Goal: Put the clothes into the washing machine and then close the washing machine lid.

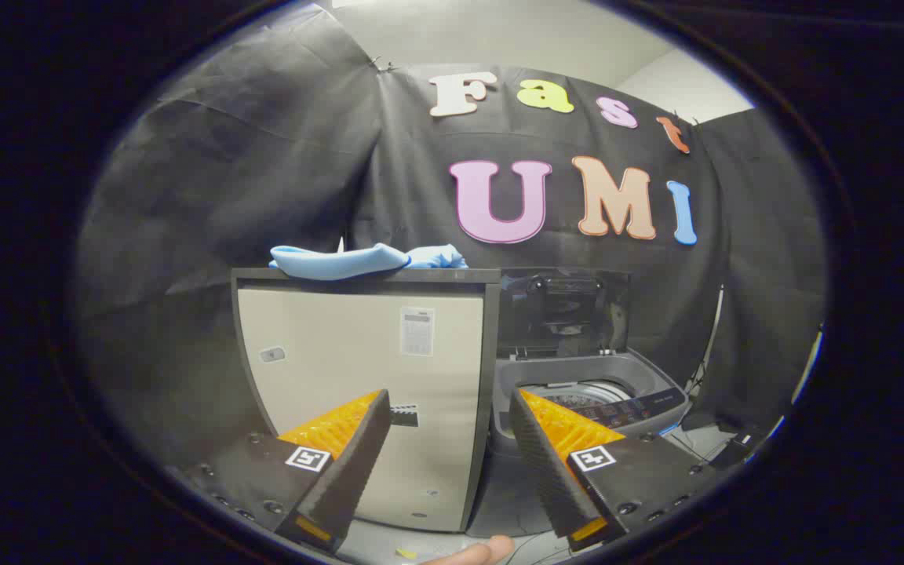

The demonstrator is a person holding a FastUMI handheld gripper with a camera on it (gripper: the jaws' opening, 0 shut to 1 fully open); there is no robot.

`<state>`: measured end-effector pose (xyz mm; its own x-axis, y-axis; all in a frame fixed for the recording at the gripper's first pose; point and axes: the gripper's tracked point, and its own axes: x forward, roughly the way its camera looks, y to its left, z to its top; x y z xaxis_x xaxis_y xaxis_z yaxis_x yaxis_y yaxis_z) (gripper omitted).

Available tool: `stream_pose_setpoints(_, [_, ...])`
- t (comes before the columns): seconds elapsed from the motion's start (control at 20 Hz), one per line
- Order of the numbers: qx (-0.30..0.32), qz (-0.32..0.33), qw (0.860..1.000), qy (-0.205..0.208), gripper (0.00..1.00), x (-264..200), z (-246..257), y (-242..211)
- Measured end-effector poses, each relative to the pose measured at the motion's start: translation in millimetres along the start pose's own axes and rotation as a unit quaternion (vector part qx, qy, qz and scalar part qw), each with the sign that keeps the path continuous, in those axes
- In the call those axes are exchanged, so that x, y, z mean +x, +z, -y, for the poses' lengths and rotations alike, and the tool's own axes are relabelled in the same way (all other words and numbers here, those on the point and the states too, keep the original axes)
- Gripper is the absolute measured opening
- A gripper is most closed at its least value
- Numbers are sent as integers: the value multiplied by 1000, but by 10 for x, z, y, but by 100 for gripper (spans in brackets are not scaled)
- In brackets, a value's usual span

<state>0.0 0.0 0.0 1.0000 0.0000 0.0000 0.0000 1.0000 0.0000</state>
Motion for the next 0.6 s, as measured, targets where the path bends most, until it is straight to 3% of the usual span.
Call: stream_pose_setpoints(0.6, [6,16,1000,-2,95,-23,2,137])
